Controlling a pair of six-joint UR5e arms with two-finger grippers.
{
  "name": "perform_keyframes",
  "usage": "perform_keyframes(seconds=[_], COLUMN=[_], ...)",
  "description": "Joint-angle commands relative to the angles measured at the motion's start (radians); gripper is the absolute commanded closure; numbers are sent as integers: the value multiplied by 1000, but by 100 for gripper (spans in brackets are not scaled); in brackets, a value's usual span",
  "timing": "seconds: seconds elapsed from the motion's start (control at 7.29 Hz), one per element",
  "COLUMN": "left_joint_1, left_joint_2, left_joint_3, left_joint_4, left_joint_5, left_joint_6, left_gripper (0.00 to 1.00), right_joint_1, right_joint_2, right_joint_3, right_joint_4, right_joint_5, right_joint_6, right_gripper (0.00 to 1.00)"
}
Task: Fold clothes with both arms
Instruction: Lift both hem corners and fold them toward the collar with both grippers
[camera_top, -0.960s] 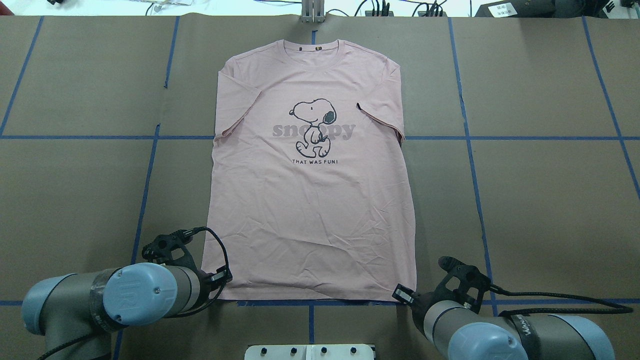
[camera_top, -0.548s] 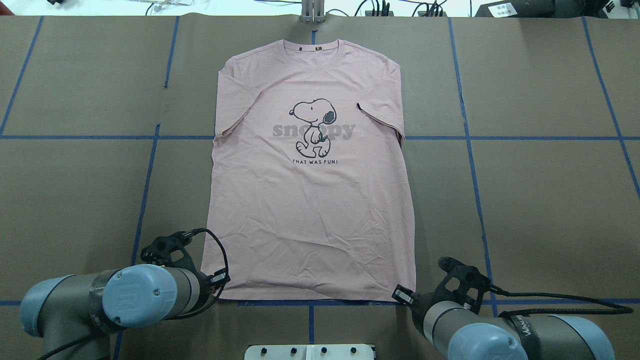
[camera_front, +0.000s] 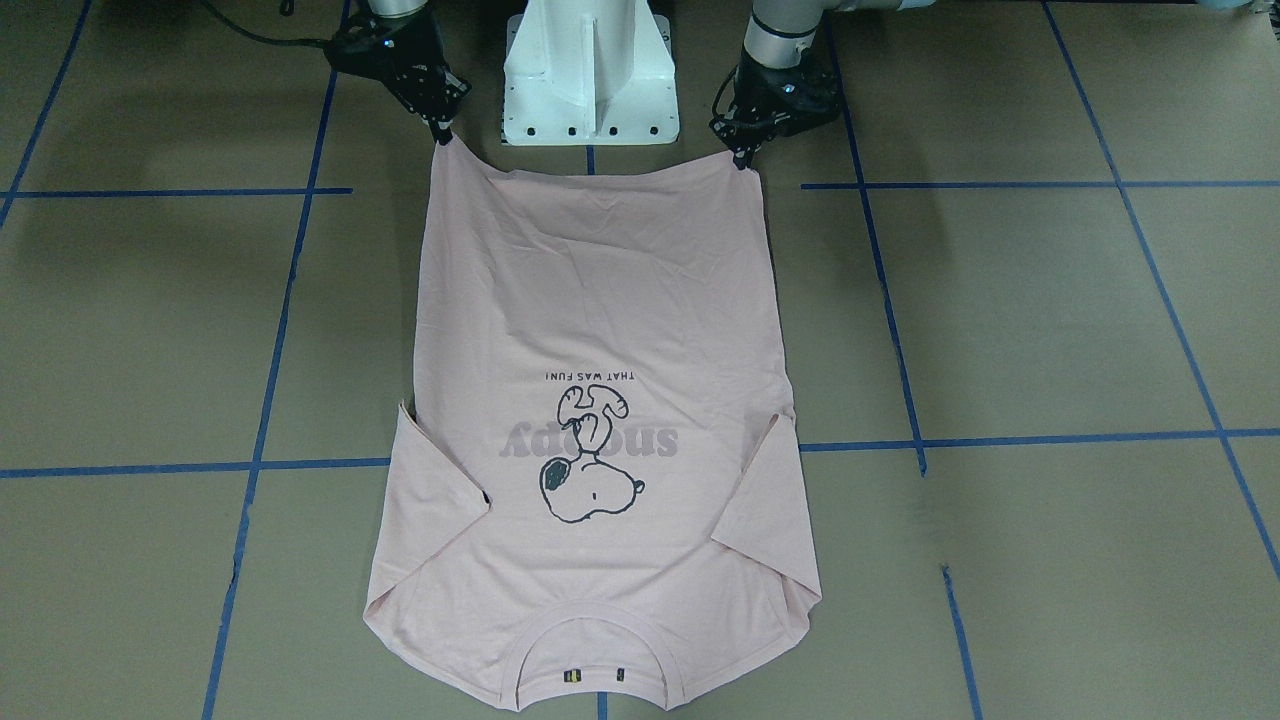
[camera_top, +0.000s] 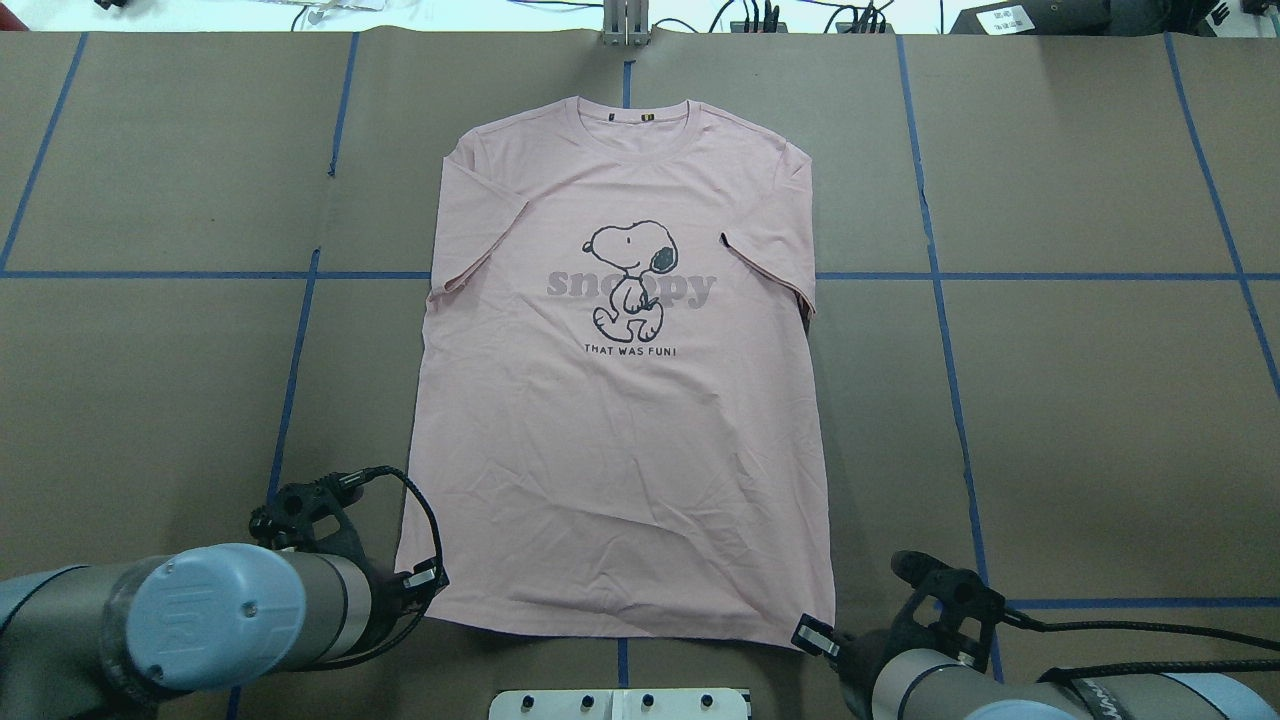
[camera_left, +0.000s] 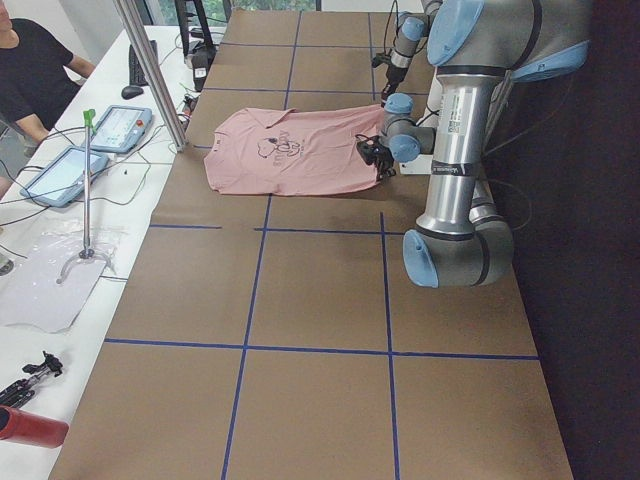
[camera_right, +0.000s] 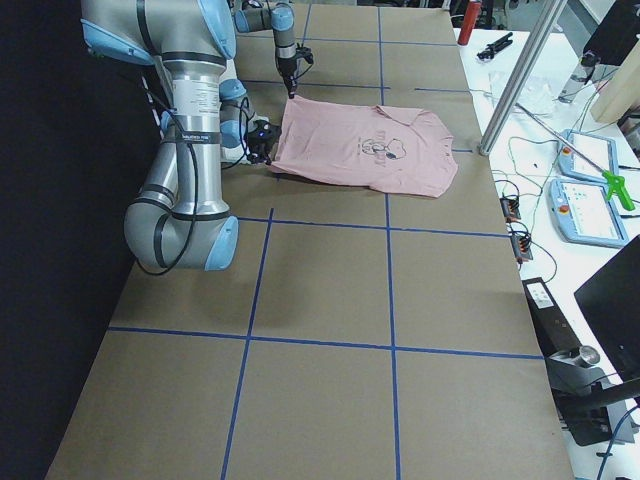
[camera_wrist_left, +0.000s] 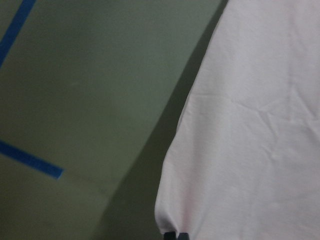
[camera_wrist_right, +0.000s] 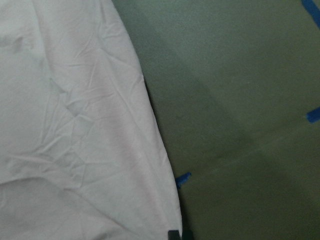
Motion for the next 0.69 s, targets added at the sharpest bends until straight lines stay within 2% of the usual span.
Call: perform_keyframes(seconds=[0.0, 0.14, 0.27, 0.41, 0.55], left_joint_1=[11, -30, -155, -254, -335], left_joint_2=[-2, -32, -133, -220, -280], left_joint_3=[-133, -84, -4, 120, 249], left_joint_4=[93, 89, 90, 87, 77], left_joint_5=[-13, -7, -9, -7, -9], left_joint_6=[-7, 23, 142, 205, 299], left_gripper=[100, 100, 100, 100, 100], right_joint_1=[-15, 38, 149, 299, 462], right_joint_2=[-46, -38, 59, 183, 291], right_joint_3=[103, 86, 24, -68, -198], right_joint_4=[-5, -2, -1, -17, -24], right_joint_5=[-70, -106, -100, -30, 101], right_joint_6=[41, 20, -126, -261, -346], right_gripper=[100, 100, 100, 100, 100])
